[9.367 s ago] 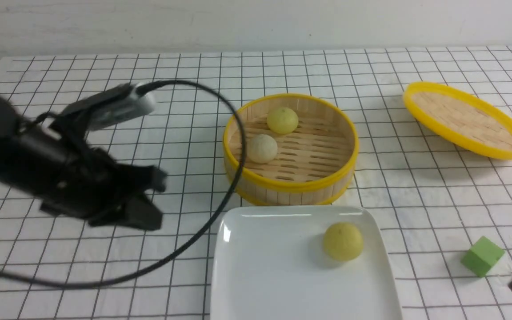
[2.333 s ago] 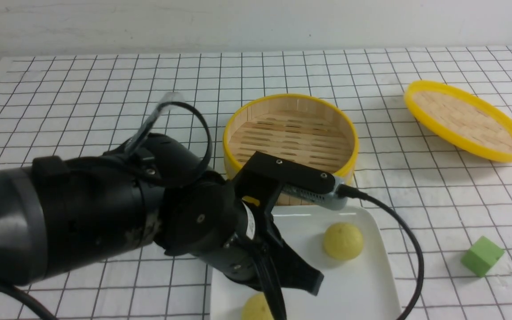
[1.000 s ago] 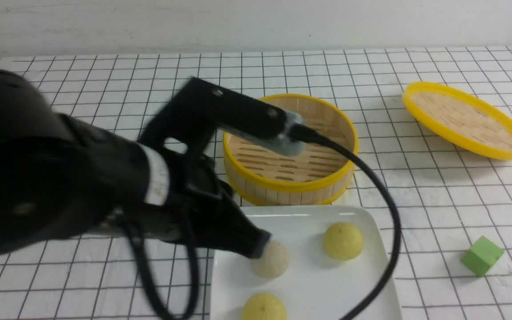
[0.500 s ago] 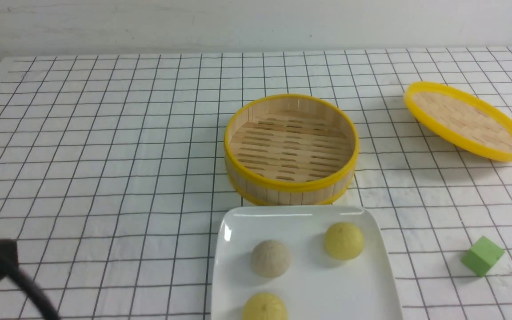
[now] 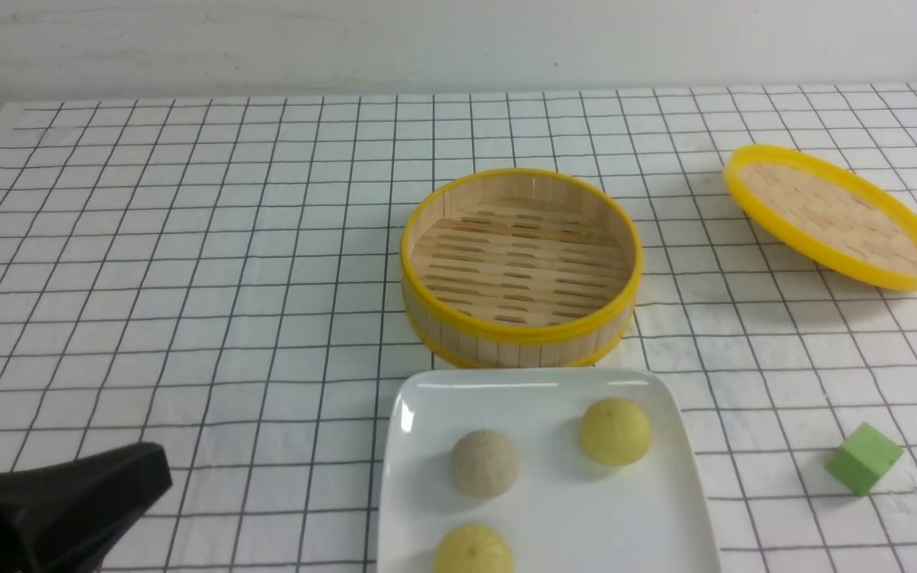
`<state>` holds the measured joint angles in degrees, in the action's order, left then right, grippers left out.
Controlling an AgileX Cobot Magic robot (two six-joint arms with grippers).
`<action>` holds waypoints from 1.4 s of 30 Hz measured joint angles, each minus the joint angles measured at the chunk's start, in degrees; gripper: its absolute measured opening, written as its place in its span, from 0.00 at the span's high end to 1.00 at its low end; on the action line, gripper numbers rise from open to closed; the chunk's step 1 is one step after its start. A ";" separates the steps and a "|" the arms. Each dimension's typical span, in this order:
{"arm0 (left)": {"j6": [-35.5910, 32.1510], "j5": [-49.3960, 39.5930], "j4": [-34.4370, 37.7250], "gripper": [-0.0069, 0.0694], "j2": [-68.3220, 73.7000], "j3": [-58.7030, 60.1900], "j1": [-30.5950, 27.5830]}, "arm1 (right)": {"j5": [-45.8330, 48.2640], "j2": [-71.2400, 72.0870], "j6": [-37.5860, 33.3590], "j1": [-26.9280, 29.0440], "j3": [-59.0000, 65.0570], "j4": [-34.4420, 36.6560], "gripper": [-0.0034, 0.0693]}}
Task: Put the steamed buns into the plate on the white-black tablecloth.
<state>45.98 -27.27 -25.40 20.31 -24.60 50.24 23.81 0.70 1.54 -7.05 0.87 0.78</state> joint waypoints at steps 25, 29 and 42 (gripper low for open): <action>-37.96 10.72 20.11 0.88 -13.38 21.19 -41.60 | -0.06 0.00 0.00 0.00 0.00 0.00 0.80; -36.46 9.35 19.67 0.88 -18.00 23.27 -46.47 | -0.06 0.00 0.00 0.00 0.00 0.00 0.80; -36.04 6.54 19.00 0.87 -20.93 26.15 -49.27 | -0.06 0.00 0.00 0.00 0.00 0.00 0.77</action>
<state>9.95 -20.73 -6.39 -0.62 1.55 0.97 23.75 0.70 1.54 -7.05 0.87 0.78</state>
